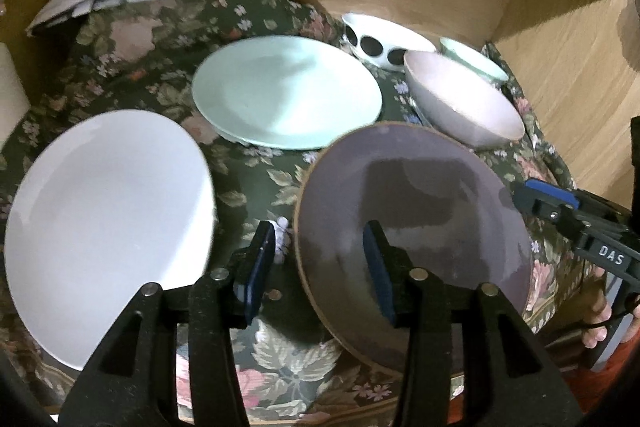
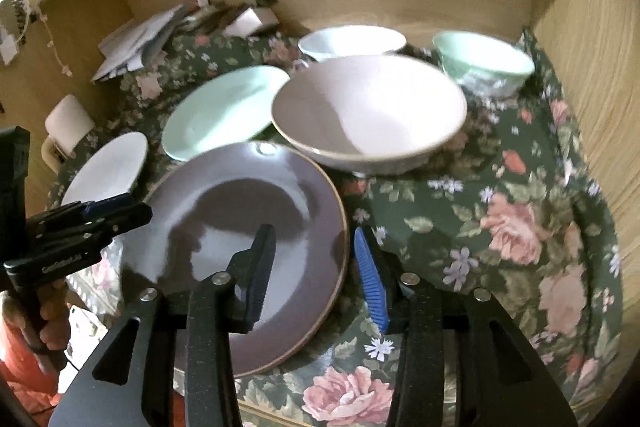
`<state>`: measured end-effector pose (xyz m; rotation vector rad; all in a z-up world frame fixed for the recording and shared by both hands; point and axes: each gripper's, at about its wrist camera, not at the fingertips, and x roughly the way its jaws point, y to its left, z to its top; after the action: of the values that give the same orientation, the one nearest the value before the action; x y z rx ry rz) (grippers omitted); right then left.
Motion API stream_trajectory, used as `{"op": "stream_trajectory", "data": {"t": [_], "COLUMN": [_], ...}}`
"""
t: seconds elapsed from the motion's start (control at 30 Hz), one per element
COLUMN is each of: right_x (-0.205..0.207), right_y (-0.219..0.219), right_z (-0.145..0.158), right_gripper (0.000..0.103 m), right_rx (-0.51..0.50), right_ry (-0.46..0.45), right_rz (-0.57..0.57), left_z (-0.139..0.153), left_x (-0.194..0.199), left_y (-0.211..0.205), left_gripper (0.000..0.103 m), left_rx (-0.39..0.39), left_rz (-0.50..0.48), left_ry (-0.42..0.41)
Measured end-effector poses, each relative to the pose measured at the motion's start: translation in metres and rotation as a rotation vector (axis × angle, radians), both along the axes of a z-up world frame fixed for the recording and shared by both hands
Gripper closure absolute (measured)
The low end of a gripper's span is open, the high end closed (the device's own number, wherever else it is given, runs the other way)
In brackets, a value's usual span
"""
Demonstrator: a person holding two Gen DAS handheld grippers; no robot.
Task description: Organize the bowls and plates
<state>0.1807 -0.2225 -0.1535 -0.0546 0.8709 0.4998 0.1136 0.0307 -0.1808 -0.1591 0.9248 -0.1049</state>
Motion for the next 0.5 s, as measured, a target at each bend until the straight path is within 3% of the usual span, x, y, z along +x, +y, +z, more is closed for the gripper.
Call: {"op": "stream_trajectory", "data": {"t": [0.5], "right_x": [-0.013], "right_y": [0.078], "right_z": [0.021], "right_gripper": [0.054], "right_rx": [0.039], "right_ry": [-0.068], "right_rz": [0.215], "left_z": [0.040], "left_x": [-0.030], "left_y": [0.048], "left_gripper": [0.034], "left_rx": [0.018], "left_rz": [0.125], "left_ry": [-0.129]}}
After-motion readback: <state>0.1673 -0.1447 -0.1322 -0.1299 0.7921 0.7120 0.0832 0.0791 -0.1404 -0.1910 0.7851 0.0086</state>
